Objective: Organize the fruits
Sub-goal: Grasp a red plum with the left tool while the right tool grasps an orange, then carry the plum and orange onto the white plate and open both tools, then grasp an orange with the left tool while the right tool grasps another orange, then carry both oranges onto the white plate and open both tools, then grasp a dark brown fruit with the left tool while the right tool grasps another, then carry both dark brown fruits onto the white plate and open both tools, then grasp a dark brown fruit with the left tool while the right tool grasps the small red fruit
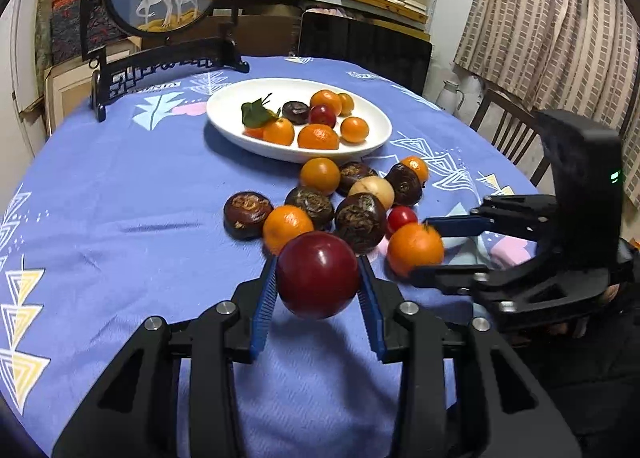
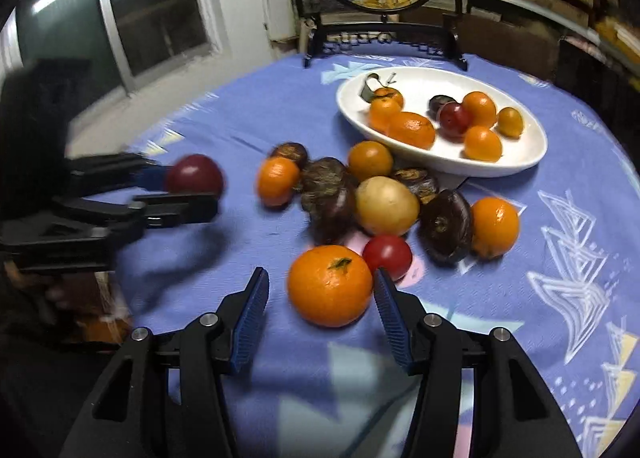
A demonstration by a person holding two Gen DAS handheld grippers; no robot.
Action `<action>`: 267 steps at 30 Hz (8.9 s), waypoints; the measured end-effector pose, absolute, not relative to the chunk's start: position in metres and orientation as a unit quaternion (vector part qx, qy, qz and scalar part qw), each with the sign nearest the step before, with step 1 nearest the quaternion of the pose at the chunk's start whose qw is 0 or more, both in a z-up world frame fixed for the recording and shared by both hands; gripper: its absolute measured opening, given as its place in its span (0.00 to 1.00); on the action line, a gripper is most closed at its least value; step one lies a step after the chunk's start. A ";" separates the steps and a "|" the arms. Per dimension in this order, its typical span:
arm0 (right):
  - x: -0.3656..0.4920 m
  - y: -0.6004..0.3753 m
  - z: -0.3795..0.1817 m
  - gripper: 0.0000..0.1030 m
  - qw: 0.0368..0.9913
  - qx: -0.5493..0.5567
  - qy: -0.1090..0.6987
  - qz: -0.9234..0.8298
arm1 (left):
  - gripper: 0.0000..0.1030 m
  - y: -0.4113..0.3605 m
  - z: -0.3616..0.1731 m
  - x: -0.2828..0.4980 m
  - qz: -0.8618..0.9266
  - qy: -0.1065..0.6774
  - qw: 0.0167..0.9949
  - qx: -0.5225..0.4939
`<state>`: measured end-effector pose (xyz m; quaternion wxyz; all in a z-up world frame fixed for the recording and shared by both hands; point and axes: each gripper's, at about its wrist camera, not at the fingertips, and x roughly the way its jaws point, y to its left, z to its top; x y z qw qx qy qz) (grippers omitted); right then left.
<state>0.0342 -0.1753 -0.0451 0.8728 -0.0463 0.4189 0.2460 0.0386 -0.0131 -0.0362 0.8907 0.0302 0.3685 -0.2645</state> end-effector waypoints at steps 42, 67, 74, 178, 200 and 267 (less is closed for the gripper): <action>0.170 -0.262 0.012 0.56 0.901 0.086 0.374 0.205 | 0.79 -0.065 0.003 0.157 -0.293 0.354 0.887 0.050; 0.060 -0.297 -0.032 0.57 0.892 0.131 0.388 0.193 | 0.48 -0.047 -0.066 0.097 -0.291 0.411 0.860 0.082; 0.072 -0.292 -0.039 0.53 0.891 0.114 0.402 0.180 | 0.29 -0.038 -0.066 0.087 -0.303 0.400 0.864 0.049; 0.070 -0.280 0.000 0.20 0.902 0.103 0.363 0.211 | 0.39 -0.034 -0.009 0.118 -0.201 0.356 0.905 0.116; 0.265 -0.260 0.004 0.22 0.893 0.139 0.387 0.181 | 0.43 -0.078 -0.014 0.282 -0.167 0.388 0.903 0.078; 0.052 -0.250 -0.049 0.39 0.858 0.082 0.443 0.248 | 0.42 -0.065 -0.042 0.056 -0.314 0.367 0.870 0.096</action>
